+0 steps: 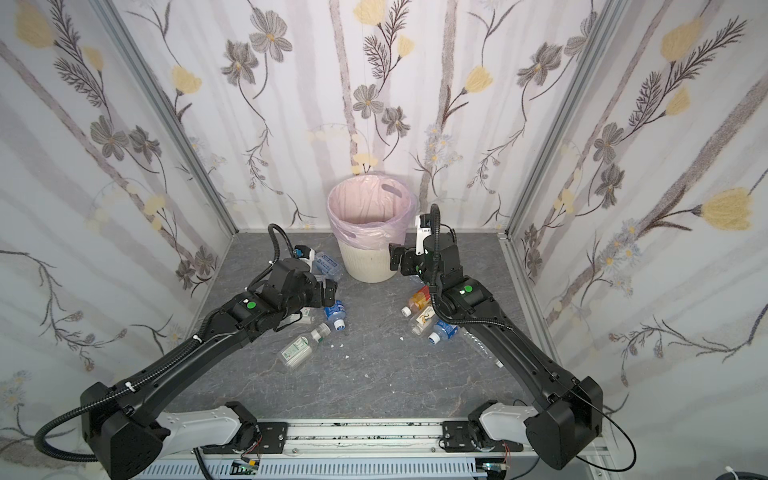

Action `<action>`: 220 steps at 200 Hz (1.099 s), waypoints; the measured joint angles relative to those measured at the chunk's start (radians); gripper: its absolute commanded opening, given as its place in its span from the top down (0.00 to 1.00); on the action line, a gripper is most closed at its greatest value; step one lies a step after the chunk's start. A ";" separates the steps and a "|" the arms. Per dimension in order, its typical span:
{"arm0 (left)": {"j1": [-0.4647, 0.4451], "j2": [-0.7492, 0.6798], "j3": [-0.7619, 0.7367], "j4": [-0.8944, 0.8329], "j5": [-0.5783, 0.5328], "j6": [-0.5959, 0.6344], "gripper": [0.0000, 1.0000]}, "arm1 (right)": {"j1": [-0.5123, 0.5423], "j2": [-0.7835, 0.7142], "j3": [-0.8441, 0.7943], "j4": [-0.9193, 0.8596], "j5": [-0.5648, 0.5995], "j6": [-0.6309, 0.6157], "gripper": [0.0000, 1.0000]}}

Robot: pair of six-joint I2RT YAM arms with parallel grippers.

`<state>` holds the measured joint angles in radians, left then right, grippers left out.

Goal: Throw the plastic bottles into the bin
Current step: 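Lower both grippers from the bin toward the bottles on the table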

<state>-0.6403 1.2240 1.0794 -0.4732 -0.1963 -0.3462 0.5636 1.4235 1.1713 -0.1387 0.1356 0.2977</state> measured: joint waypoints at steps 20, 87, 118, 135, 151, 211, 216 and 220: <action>0.014 -0.008 -0.047 -0.023 0.040 -0.042 0.00 | 0.019 -0.019 -0.050 -0.002 -0.002 0.000 0.00; 0.051 -0.019 -0.193 -0.064 0.123 -0.148 0.00 | 0.108 -0.048 -0.181 0.008 -0.025 0.011 0.00; 0.058 -0.026 -0.245 -0.069 0.165 -0.176 0.00 | 0.150 -0.047 -0.227 0.020 -0.069 0.008 0.00; 0.060 -0.029 -0.269 -0.072 0.182 -0.186 0.00 | 0.153 -0.043 -0.261 0.042 -0.094 0.006 0.00; 0.062 -0.032 -0.293 -0.074 0.203 -0.196 0.00 | 0.154 -0.036 -0.292 0.066 -0.137 0.003 0.00; 0.068 0.003 -0.334 -0.071 0.222 -0.202 0.00 | 0.168 -0.034 -0.368 0.142 -0.277 -0.011 0.00; 0.070 0.007 -0.334 -0.068 0.222 -0.200 0.00 | 0.168 -0.032 -0.370 0.145 -0.284 -0.011 0.00; 0.071 0.013 -0.333 -0.063 0.220 -0.198 0.00 | 0.168 -0.031 -0.373 0.150 -0.288 -0.011 0.00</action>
<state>-0.5694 1.2366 0.7464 -0.5358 0.0235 -0.5446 0.7319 1.3926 0.7982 0.0113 -0.1524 0.2863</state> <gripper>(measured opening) 0.997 0.995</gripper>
